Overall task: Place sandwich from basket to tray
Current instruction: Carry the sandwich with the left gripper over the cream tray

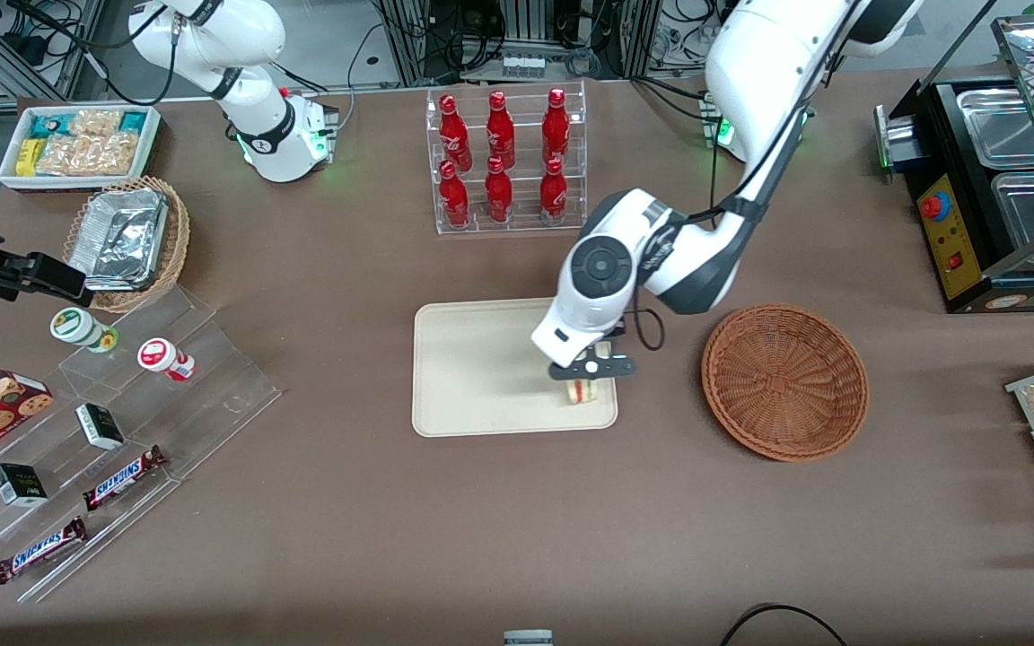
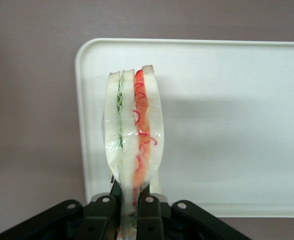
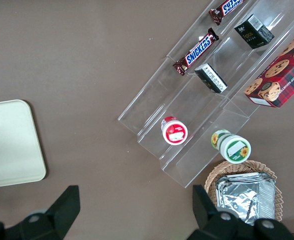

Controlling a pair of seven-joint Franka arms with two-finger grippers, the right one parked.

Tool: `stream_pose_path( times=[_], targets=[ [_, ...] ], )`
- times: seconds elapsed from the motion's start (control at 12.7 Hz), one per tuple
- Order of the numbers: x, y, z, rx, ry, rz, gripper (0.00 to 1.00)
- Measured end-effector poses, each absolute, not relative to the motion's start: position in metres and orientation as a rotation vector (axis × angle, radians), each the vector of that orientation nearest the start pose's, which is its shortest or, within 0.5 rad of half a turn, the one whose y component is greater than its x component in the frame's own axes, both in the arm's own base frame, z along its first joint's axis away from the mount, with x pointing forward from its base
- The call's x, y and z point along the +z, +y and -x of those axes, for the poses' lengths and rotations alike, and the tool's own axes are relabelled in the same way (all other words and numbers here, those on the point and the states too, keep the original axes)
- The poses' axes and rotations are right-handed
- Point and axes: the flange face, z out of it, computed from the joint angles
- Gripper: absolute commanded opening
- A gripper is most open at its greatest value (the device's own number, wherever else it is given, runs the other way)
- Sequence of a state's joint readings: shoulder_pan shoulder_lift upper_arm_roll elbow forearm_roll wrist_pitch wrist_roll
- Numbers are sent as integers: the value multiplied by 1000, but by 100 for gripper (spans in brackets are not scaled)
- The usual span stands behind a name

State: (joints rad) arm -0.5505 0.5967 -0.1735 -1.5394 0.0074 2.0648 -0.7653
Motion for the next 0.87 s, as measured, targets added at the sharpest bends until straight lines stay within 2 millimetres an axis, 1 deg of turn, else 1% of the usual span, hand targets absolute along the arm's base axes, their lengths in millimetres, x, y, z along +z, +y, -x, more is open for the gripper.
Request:
stream_pose_path(
  times=[0.16,0.31,0.55,0.87],
  targets=[
    [292,-470,-529,121,-129,3199,0],
    [276,-486,-524,91,-142,3225,0],
    [265,-493,-523,66,-149,3247,0],
    [263,-501,-516,70,-127,3247,0]
  ],
)
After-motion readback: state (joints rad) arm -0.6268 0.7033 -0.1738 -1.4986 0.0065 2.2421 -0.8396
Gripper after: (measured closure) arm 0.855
